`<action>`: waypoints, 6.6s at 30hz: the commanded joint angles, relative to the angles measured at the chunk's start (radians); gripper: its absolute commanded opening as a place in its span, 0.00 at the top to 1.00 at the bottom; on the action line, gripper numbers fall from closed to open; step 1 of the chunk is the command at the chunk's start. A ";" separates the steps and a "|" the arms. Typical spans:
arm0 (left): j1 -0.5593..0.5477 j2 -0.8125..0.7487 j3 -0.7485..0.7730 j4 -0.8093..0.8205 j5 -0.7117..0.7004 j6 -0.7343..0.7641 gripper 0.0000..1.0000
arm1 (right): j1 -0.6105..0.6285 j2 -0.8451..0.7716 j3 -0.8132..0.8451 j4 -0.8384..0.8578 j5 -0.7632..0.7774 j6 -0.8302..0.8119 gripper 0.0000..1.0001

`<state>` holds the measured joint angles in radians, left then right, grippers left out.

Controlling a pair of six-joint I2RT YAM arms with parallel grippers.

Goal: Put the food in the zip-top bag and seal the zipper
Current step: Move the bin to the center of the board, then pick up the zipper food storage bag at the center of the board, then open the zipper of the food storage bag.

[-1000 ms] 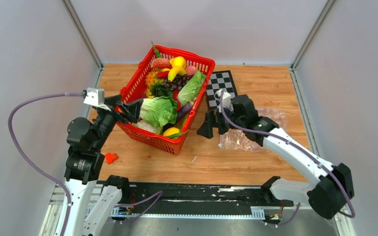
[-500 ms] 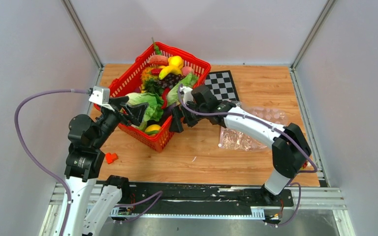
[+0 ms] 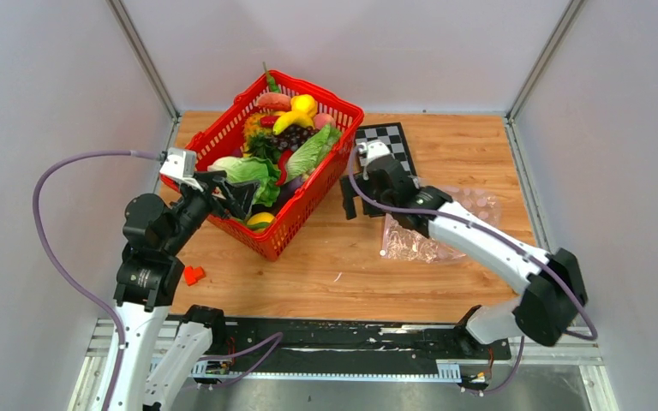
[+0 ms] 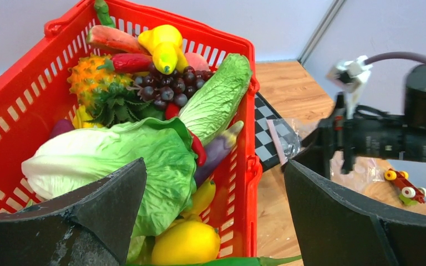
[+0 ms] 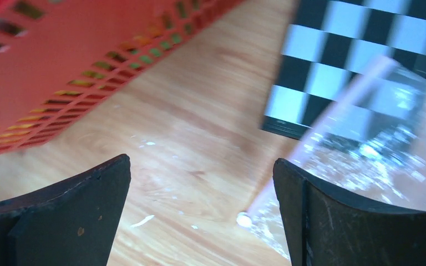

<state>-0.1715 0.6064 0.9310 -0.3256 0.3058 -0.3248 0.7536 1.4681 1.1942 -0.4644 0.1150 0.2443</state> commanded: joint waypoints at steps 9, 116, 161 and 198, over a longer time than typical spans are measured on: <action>-0.002 0.021 0.122 0.039 0.102 -0.071 0.00 | -0.112 -0.050 -0.151 -0.077 0.350 0.122 0.11; -1.008 0.907 0.060 0.429 -0.485 -0.161 0.54 | -0.235 -0.645 -0.452 0.077 -0.346 0.438 0.97; -1.008 0.849 0.073 0.409 -0.474 -0.172 1.00 | -0.227 -0.619 -0.325 -0.145 -0.284 0.151 0.74; -1.008 0.817 0.108 0.376 -0.468 -0.164 1.00 | -0.167 -0.595 -0.383 -0.150 -0.276 0.127 0.76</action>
<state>-1.1767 1.4635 0.9989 0.0185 -0.1486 -0.4911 0.5880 0.8684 0.8150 -0.6231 -0.1661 0.3866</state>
